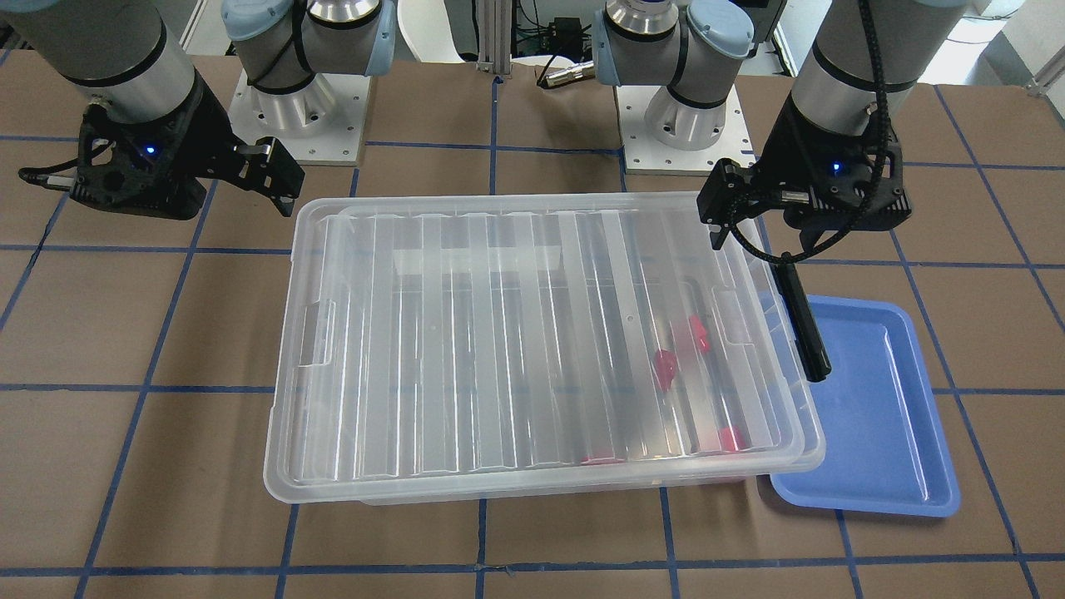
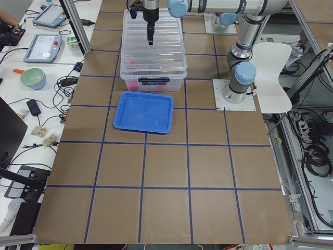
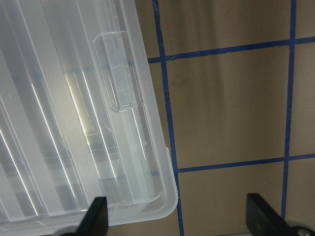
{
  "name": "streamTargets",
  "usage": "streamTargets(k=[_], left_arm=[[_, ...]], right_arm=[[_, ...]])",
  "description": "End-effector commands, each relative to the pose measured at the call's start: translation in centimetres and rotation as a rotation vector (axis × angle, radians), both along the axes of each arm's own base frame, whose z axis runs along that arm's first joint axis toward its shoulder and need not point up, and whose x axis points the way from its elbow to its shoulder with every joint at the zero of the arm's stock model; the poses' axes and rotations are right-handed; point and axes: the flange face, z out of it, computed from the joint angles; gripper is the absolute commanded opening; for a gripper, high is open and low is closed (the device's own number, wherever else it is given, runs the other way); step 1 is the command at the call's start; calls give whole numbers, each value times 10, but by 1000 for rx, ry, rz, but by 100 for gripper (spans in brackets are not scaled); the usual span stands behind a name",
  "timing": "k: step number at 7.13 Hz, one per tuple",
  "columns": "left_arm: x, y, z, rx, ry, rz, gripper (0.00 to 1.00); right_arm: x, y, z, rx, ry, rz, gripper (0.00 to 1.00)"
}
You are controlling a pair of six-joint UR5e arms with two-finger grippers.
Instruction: Place red block in blue tray from box
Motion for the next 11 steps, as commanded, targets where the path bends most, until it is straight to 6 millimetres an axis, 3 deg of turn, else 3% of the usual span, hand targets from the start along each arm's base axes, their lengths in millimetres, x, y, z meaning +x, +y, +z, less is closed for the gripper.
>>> streamTargets(k=[1, 3, 4, 9, 11], left_arm=[[0, 1, 1, -1, -1, 0, 100], [0, 0, 0, 0, -1, 0, 100], [0, 0, -1, 2, -1, 0, 100], [0, -1, -2, 3, 1, 0, 100], [0, -1, -2, 3, -1, 0, 100]], right_arm=[[0, -2, 5, -19, 0, 0, 100], [0, -7, -3, -14, -5, 4, 100], [0, -24, -10, -72, 1, 11, 100], [2, -75, -85, -11, -2, 3, 100], [4, -80, -96, 0, -7, 24, 100]])
